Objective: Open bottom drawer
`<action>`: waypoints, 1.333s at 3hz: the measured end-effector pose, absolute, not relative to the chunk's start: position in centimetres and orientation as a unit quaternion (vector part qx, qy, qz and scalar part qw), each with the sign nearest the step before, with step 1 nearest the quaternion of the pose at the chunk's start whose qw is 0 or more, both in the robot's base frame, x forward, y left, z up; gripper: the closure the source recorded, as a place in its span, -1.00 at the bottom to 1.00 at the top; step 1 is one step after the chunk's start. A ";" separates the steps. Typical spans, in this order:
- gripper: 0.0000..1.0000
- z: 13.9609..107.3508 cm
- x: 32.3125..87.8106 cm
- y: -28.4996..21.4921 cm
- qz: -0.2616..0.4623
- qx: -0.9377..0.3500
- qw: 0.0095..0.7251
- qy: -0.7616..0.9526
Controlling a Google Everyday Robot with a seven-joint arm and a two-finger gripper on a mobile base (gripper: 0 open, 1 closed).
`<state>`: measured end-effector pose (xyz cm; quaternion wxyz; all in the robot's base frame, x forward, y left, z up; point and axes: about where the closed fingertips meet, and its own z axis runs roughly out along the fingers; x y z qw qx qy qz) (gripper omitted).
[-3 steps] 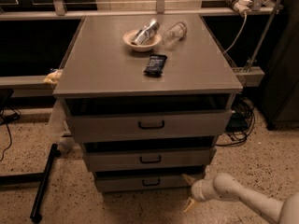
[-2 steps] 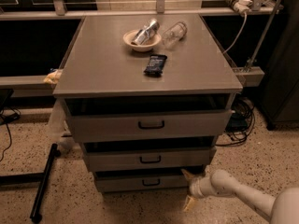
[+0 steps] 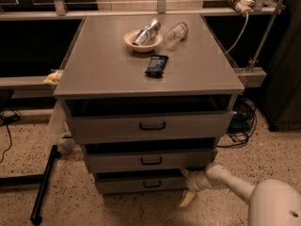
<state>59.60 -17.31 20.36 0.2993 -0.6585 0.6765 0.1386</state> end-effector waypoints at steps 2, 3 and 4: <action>-1.00 19.7 58.8 -17.5 0.134 -0.661 0.289 0.679; -1.00 19.2 58.7 -17.6 0.120 -0.668 0.286 0.676; -1.00 18.7 59.2 -17.8 0.109 -0.671 0.289 0.674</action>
Offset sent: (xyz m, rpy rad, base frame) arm -0.0147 -0.0101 -0.0109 -0.0553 0.0135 -0.0048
